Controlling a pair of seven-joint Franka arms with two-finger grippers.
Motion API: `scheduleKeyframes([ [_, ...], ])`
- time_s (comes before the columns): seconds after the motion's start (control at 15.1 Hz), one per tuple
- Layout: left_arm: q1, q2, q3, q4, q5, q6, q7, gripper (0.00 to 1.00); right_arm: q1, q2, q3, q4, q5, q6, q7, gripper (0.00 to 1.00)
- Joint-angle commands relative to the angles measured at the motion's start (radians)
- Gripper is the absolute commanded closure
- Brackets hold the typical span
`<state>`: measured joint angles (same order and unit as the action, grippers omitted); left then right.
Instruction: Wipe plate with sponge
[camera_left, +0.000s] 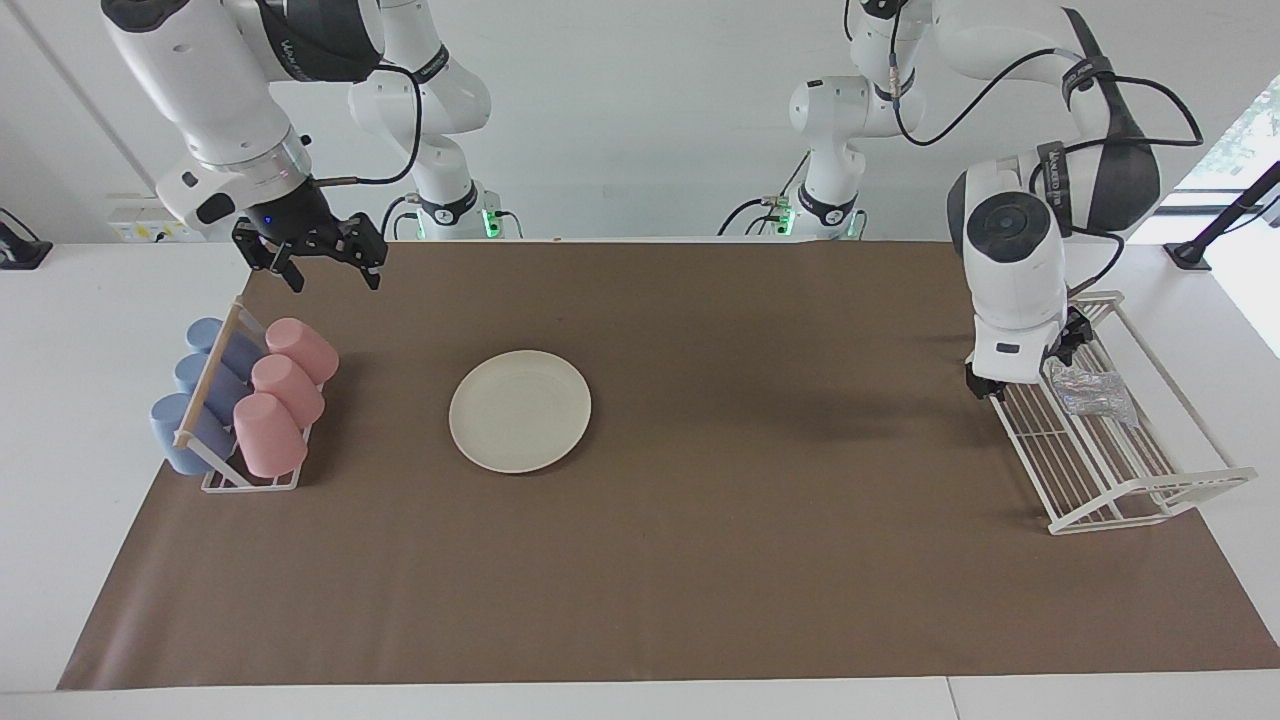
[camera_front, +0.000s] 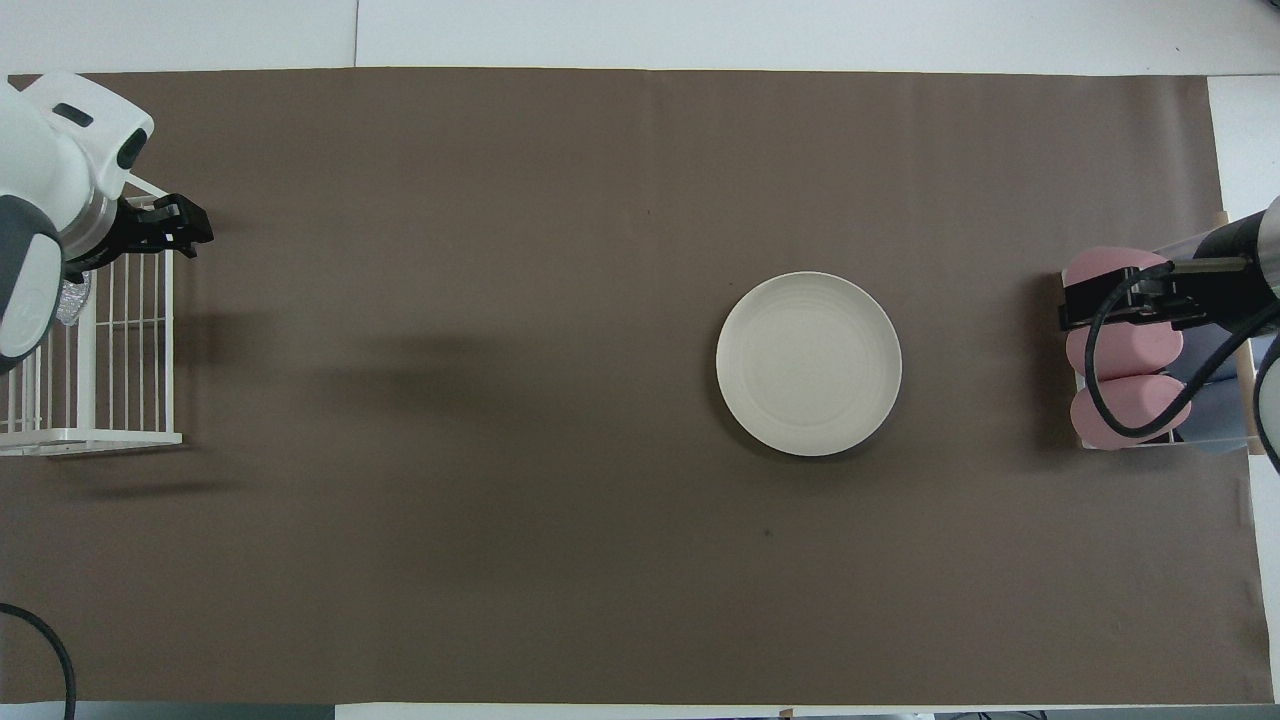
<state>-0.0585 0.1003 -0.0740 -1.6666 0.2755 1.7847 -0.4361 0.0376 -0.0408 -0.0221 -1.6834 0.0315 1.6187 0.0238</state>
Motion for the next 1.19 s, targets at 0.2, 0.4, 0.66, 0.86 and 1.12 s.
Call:
scheduleKeyframes([
  [0.2, 0.029, -0.180, 0.011, -0.024, -0.234, -0.194, 0.201, 0.00, 0.004, 0.001, 0.002, 0.010, -0.016, -0.007, -0.010, 0.00],
  [0.4, 0.039, -0.211, 0.011, -0.053, -0.317, -0.226, 0.232, 0.00, 0.004, 0.001, 0.004, 0.010, -0.016, -0.007, -0.010, 0.00],
  [0.66, 0.043, -0.212, 0.013, -0.084, -0.320, -0.220, 0.241, 0.00, 0.004, 0.001, 0.004, 0.010, -0.016, -0.007, -0.004, 0.00],
  [0.86, 0.043, -0.209, 0.011, -0.078, -0.320, -0.220, 0.241, 0.00, 0.004, 0.001, 0.005, 0.010, -0.016, -0.007, -0.002, 0.00],
  [1.12, 0.039, -0.209, 0.011, -0.077, -0.320, -0.226, 0.240, 0.00, 0.004, 0.001, 0.005, 0.010, -0.016, -0.007, -0.002, 0.00],
])
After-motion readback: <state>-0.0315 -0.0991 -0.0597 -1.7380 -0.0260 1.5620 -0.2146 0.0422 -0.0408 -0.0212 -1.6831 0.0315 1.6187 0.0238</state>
